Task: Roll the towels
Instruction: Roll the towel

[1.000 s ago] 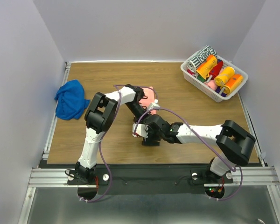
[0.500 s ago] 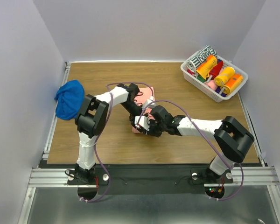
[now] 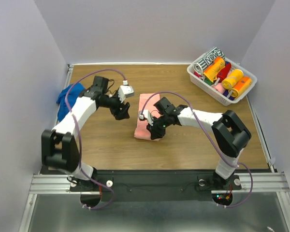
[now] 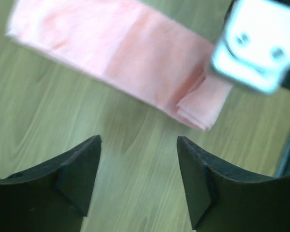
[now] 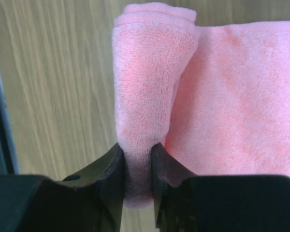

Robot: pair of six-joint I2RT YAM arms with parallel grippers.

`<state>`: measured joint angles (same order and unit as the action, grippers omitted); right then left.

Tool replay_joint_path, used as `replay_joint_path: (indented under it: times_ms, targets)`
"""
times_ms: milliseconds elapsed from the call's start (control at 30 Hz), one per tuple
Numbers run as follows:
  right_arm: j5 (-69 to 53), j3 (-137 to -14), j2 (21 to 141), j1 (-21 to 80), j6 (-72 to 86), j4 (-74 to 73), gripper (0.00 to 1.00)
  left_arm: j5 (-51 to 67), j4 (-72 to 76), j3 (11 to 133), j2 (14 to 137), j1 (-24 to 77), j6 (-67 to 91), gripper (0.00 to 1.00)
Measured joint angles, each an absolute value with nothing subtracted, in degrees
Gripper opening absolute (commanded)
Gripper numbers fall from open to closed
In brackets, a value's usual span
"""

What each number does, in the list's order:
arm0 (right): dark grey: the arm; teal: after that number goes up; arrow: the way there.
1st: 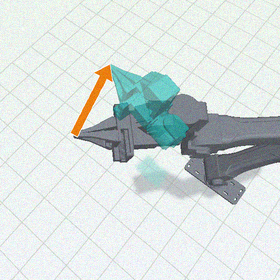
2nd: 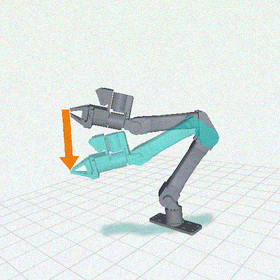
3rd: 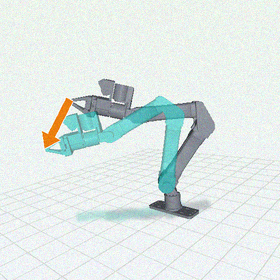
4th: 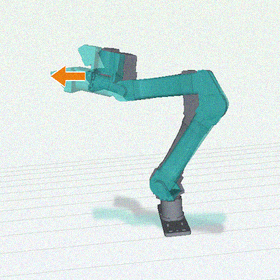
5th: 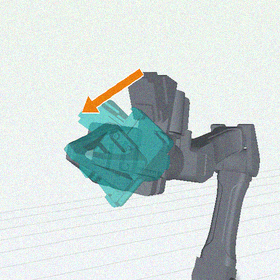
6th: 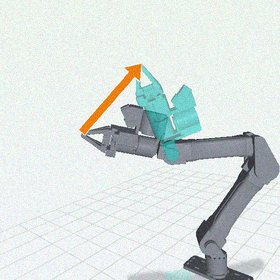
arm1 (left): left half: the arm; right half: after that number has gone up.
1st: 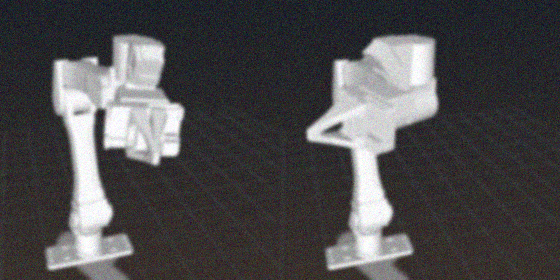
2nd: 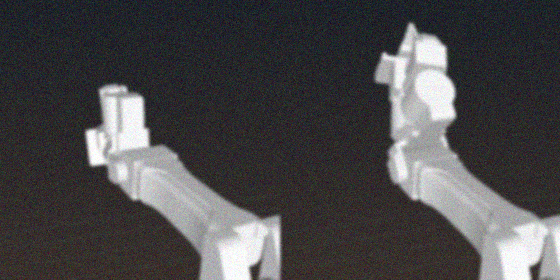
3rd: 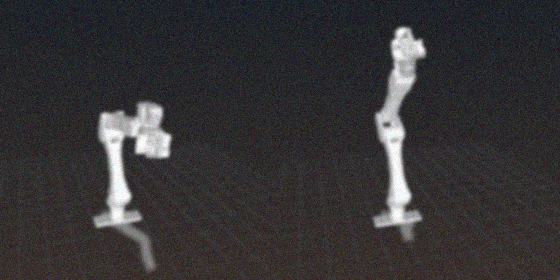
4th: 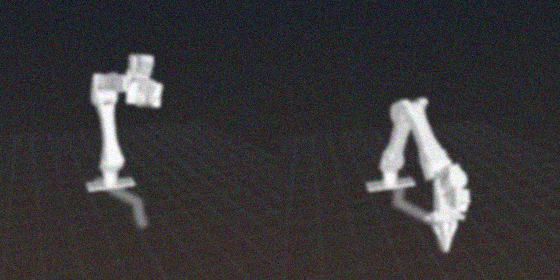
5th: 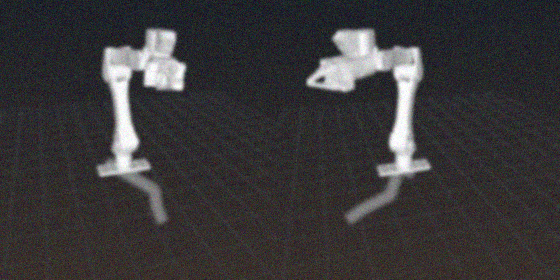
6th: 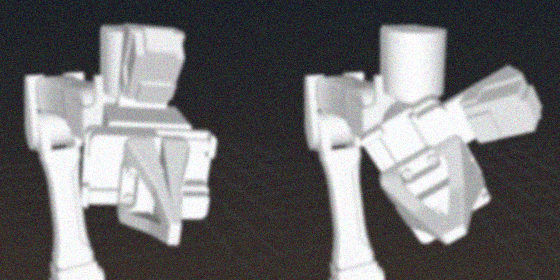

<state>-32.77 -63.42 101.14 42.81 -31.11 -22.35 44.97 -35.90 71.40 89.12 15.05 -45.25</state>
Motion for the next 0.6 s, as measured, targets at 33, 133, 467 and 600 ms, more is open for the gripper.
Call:
replay_joint_path:
  times_ms: [33,133,467,600]
  targets:
    - [-34.8,-65.7,102.8,41.9,-30.5,-24.4,0.28,43.7,-33.3,67.7,85.2,13.9,-44.3,0.80]
    - [-39.2,-70.1,106.7,39.8,-29.5,-27.9,0.28,41.2,-27.4,57.4,73.3,13.4,-43.4,0.91]
    - [-53.2,-81.6,118.9,34.0,-27.6,-40.1,0.29,25.0,-13.7,34.4,52.7,34.4,-51.1,0.99]
    - [-57.3,-85.2,123.0,32.5,-27.6,-44.4,0.29,17.3,-7.8,29.6,55.8,42.0,-54.4,0.99]
